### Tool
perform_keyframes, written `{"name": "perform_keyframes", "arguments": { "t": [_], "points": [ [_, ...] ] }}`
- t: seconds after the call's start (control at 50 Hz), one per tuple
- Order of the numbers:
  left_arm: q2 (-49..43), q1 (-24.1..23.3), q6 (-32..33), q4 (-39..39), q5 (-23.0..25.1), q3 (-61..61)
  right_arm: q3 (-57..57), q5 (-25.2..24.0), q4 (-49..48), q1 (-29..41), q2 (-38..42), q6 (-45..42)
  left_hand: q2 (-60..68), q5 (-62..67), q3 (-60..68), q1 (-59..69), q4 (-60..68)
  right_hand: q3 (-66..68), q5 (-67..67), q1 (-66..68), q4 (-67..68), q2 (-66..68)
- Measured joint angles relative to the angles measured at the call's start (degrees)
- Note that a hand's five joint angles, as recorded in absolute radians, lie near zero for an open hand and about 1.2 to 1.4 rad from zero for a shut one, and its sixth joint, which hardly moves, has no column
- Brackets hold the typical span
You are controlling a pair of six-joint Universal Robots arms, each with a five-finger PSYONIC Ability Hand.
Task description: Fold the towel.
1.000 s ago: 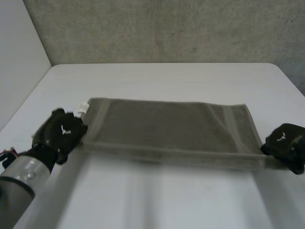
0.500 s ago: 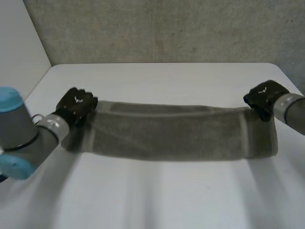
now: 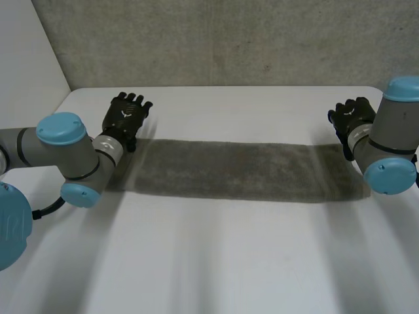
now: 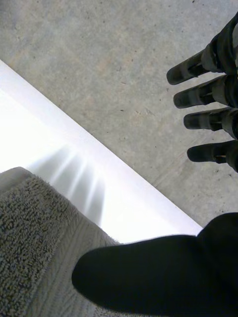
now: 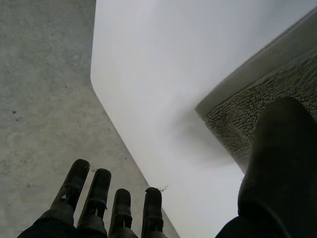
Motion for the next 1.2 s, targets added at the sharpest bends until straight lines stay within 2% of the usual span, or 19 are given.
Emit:
{"name": "perform_keyframes", "arguments": {
  "t": [0.16, 0.34, 0.42, 0.5, 0.64, 0.74, 0.86, 1.02, 1.06, 1.1, 1.14, 1.2],
  "points": [
    [5.4, -0.1, -0.1, -0.4, -1.5, -4.1, 4.0, 0.1, 0.4, -0.1, -7.2, 2.7, -1.3, -0.8, -1.3, -1.3, -1.4, 0.0, 0.0, 0.0, 0.0, 0.0],
    [21.1, 0.4, -2.0, -0.2, -2.6, -20.4, 19.2, -1.7, 1.0, -0.8, -22.3, 3.9, -1.5, -0.9, -1.6, -1.6, -1.6, 0.0, 0.0, 0.0, 0.0, 0.0],
    [27.1, 0.6, -5.7, -0.1, -2.5, -27.1, 25.2, -3.5, 2.0, -1.1, -26.0, 3.8, -1.5, -0.9, -1.6, -1.6, -1.6, 0.0, 0.0, -0.1, 0.0, 0.0],
    [31.7, 0.9, -14.8, -0.3, -2.4, -33.3, 31.3, -6.8, 4.0, -2.9, -28.2, 4.0, -1.5, -0.9, -1.6, -1.6, -1.6, 2.4, 3.6, 3.4, 1.4, 2.5],
    [32.9, 1.2, -29.5, -0.5, -2.2, -37.0, 36.0, -13.0, 3.5, -6.8, -26.2, 6.8, -1.5, -0.9, -1.6, -1.6, -1.6, 11.9, 13.8, 12.7, 11.2, 11.7],
    [32.3, 1.4, -34.5, -0.1, -2.0, -38.2, 36.7, -15.7, -1.2, -8.7, -22.2, 12.2, -1.5, -0.9, -1.6, -1.6, -1.6, 15.5, 16.7, 16.4, 14.3, 15.4],
    [32.1, 2.0, -35.3, 1.9, -2.1, -40.2, 36.6, -16.6, -6.7, -9.9, -17.8, 16.0, -1.5, -0.9, -1.6, -1.6, -1.6, 18.3, 19.6, 19.3, 17.2, 17.7],
    [32.2, 2.7, -34.7, 5.6, -2.1, -42.2, 36.2, -16.5, -9.2, -10.4, -15.2, 16.0, -1.5, -0.9, -1.6, -1.6, -1.6, 24.4, 25.4, 25.2, 23.4, 24.3],
    [32.2, 2.8, -34.6, 6.1, -2.0, -42.4, 36.0, -16.5, -9.3, -10.5, -14.8, 15.8, -1.5, -0.9, -1.6, -1.6, -1.6, 32.5, 32.7, 33.2, 30.6, 32.6],
    [32.3, 2.8, -34.6, 6.5, -2.0, -42.6, 35.7, -16.3, -9.4, -10.6, -14.3, 15.6, -1.5, -0.9, -1.6, -1.6, -1.6, 50.0, 50.9, 52.0, 49.2, 51.6],
    [32.3, 2.8, -34.6, 6.6, -2.0, -42.7, 35.3, -16.0, -9.4, -10.8, -14.1, 15.6, -1.5, -0.9, -1.6, -1.6, -1.6, 59.4, 60.1, 60.7, 59.0, 60.4],
    [32.4, 2.8, -34.6, 6.7, -2.0, -42.8, 34.6, -15.2, -9.3, -11.7, -13.9, 15.7, -1.5, -0.9, -1.6, -1.6, -1.6, 61.4, 62.4, 62.4, 61.5, 61.8]
  ]
}}
